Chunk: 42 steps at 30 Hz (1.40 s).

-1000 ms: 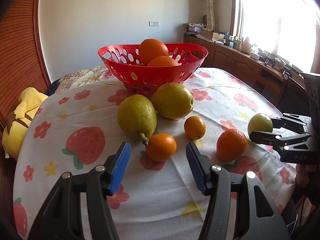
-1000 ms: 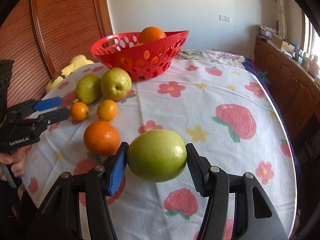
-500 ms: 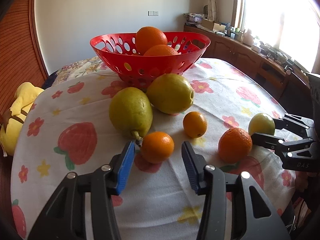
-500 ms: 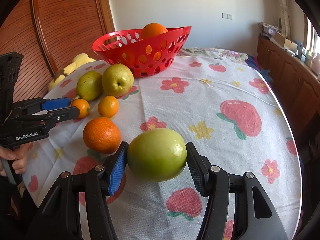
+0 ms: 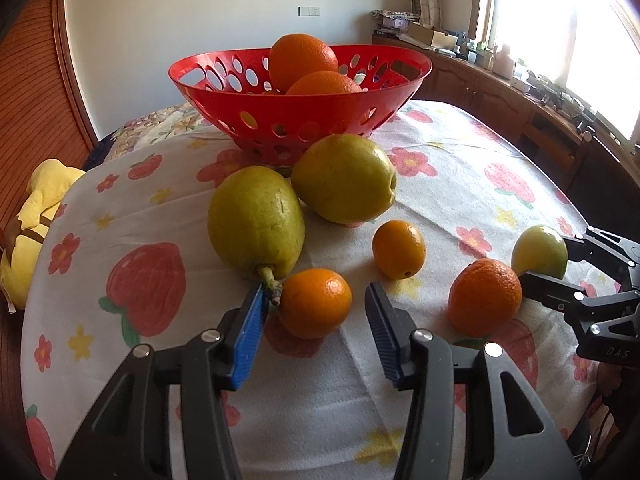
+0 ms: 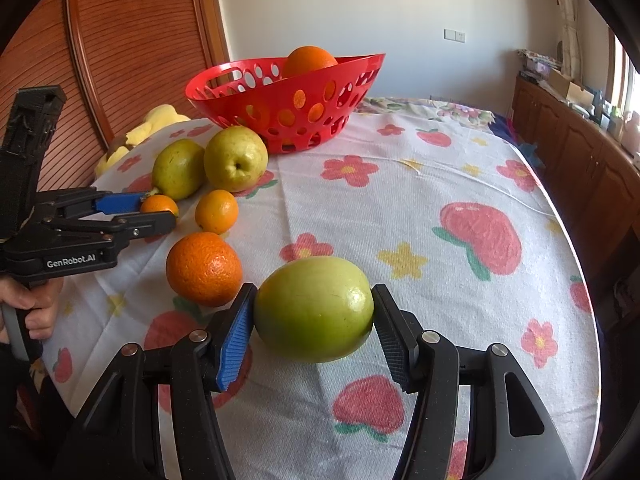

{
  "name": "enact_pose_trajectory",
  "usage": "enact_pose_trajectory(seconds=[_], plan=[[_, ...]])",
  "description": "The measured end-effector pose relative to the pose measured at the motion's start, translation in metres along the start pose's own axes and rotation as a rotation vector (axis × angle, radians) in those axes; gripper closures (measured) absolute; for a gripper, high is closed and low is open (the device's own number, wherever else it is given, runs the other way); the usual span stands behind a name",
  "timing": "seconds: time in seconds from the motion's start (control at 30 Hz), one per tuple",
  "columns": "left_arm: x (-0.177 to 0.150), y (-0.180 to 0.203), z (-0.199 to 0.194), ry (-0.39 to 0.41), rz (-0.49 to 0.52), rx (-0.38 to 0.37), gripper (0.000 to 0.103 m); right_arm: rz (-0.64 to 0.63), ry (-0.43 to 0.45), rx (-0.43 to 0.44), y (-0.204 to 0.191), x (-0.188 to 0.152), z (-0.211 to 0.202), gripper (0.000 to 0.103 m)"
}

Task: Organize fruits
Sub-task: 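Grasp a large orange with the left tool while the right tool holds the apple, then lift the apple with the right tool while the left tool carries the orange over the basket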

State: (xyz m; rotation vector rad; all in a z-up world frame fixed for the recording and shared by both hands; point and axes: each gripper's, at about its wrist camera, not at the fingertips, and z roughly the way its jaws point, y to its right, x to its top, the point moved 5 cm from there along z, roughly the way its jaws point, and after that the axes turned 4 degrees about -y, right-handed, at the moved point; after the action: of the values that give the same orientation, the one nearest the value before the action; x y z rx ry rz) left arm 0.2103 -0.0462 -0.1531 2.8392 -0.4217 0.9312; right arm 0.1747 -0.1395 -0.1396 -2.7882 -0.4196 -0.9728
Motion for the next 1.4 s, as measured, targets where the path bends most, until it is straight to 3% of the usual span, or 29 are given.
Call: enact_pose_trajectory(seconds=[0.1, 0.6, 1.4], plan=[[-0.003, 0.0, 0.0, 0.003, 0.004, -0.007, 0.065, 0.0, 0.0, 0.0, 0.0, 0.0, 0.0, 0.044], [-0.023, 0.002, -0.03, 0.059, -0.006, -0.041, 0.065, -0.001, -0.017, 0.002, -0.001, -0.001, 0.003, 0.043], [-0.004, -0.001, -0.073, 0.175, -0.027, -0.05, 0.065, -0.007, -0.016, -0.004, -0.003, -0.001, 0.003, 0.044]])
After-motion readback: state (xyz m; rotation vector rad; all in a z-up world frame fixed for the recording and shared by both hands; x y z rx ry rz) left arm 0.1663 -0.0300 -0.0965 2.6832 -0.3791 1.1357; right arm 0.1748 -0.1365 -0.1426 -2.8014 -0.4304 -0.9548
